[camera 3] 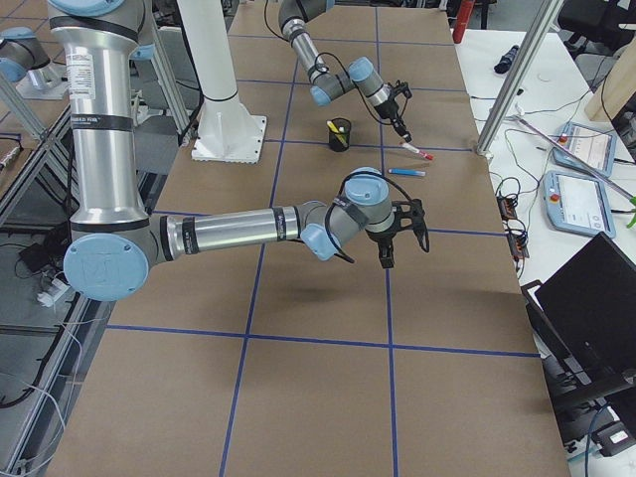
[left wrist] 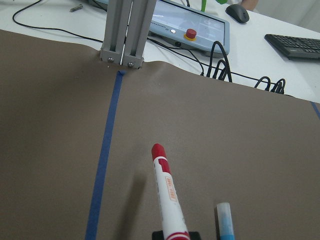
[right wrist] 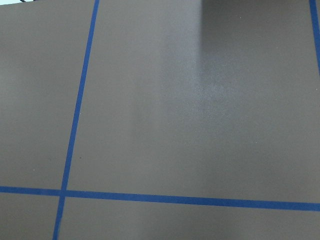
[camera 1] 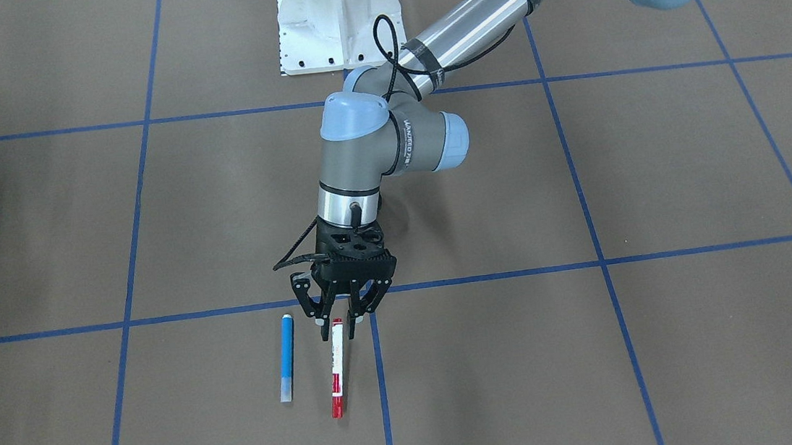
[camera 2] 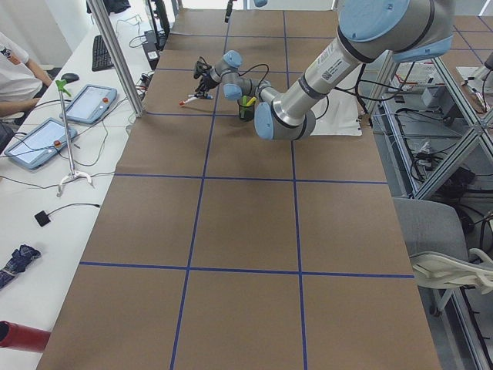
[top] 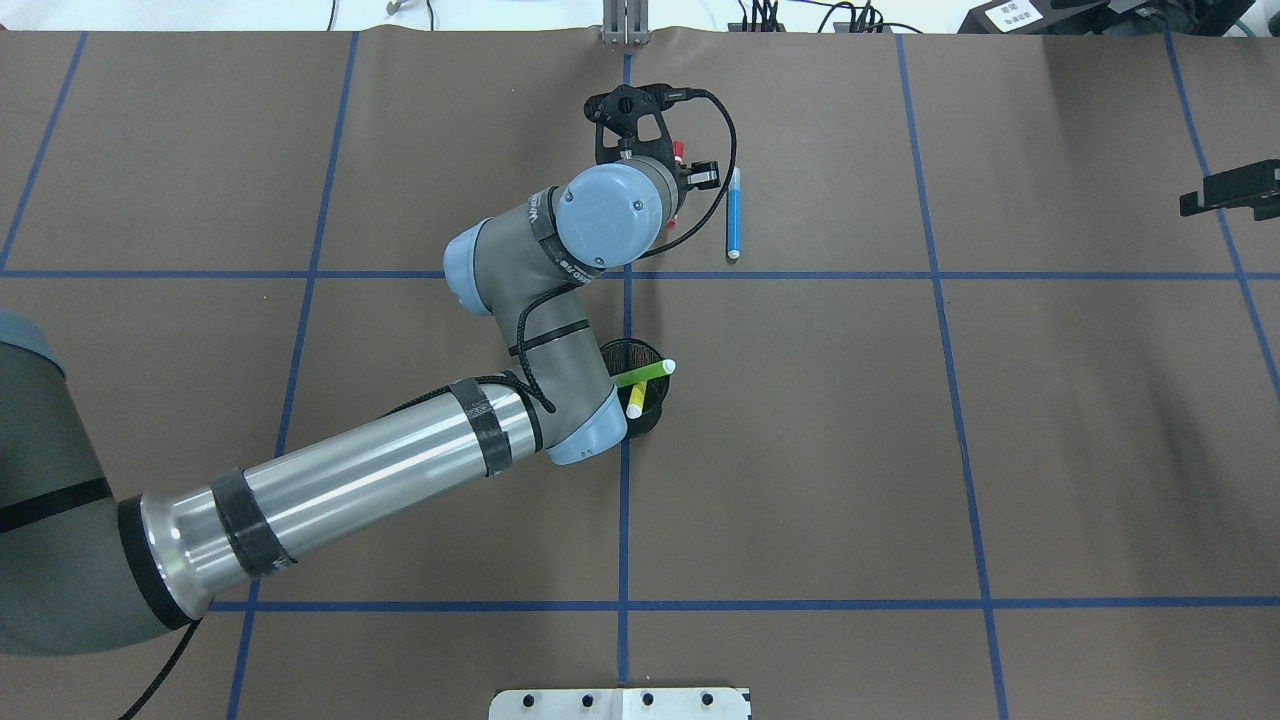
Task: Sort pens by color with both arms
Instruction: 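Lay the red-capped marker beside the blue marker and withdraw the left gripper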
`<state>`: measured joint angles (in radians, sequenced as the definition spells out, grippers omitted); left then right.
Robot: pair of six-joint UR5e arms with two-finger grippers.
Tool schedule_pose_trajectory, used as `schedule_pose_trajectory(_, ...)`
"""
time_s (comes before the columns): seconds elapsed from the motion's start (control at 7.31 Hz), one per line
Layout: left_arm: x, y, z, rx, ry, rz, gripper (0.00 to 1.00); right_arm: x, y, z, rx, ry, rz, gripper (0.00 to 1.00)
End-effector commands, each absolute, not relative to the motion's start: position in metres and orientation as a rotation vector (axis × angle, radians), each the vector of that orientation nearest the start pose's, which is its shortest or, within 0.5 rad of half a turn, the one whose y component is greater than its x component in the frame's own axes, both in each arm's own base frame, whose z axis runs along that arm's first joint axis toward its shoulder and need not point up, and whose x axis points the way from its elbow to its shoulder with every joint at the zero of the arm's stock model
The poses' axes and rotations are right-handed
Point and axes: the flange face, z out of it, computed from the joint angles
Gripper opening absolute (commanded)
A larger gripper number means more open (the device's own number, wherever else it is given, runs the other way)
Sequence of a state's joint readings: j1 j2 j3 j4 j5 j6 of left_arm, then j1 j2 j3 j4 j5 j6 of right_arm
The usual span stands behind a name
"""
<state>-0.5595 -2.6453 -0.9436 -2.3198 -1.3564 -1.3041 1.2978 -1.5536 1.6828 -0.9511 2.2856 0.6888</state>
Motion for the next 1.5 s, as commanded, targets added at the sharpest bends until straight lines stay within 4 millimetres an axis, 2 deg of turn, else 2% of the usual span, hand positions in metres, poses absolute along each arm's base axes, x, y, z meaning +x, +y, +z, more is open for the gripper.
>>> schedule_pose_trajectory(0.0, 0.641, -0.584, 0.134, 0.655, 1.028, -0.383, 1.00, -0.075, -0.522, 0.521, 0.324, -0.934, 0.112, 0.99)
schedule_pose_trajectory(0.14, 0.629, -0.589, 0.124, 0.648, 1.052, -0.381, 1.00, -0.077, -0.525, 0.515, 0.329, -0.940, 0.114, 0.99)
schedule_pose_trajectory(0.27, 0.608, -0.591, 0.103, 0.647, 1.083, -0.381, 1.00, -0.081, -0.537, 0.496, 0.351, -0.952, 0.111, 0.99)
schedule_pose_trajectory(0.41, 0.578, -0.588, 0.091, 0.615, 1.081, -0.368, 1.00, -0.097, -0.548, 0.474, 0.338, -0.984, 0.143, 0.99)
schedule_pose_trajectory(0.55, 0.530, -0.584, 0.104, 0.540, 1.081, -0.342, 1.00, -0.136, -0.556, 0.443, 0.285, -1.039, 0.197, 0.99)
schedule_pose_trajectory(0.68, 0.474, -0.582, 0.133, 0.471, 1.104, -0.292, 1.00, -0.182, -0.566, 0.400, 0.257, -1.086, 0.258, 0.99)
schedule_pose_trajectory(0.82, 0.430, -0.576, 0.160, 0.480, 1.103, -0.226, 1.00, -0.228, -0.566, 0.363, 0.221, -1.131, 0.281, 0.99)
schedule_pose_trajectory(0.96, 0.394, -0.570, 0.192, 0.482, 1.090, -0.189, 1.00, -0.269, -0.555, 0.335, 0.166, -1.178, 0.287, 0.99)
schedule_pose_trajectory(1.09, 0.352, -0.572, 0.220, 0.454, 1.088, -0.137, 1.00, -0.307, -0.544, 0.301, 0.090, -1.230, 0.316, 0.99)
schedule_pose_trajectory(1.23, 0.312, -0.578, 0.246, 0.397, 1.104, -0.125, 1.00, -0.345, -0.529, 0.277, 0.054, -1.258, 0.265, 0.99)
schedule_pose_trajectory(1.37, 0.274, -0.584, 0.268, 0.379, 1.102, -0.101, 1.00, -0.393, -0.504, 0.252, 0.004, -1.286, 0.213, 0.99)
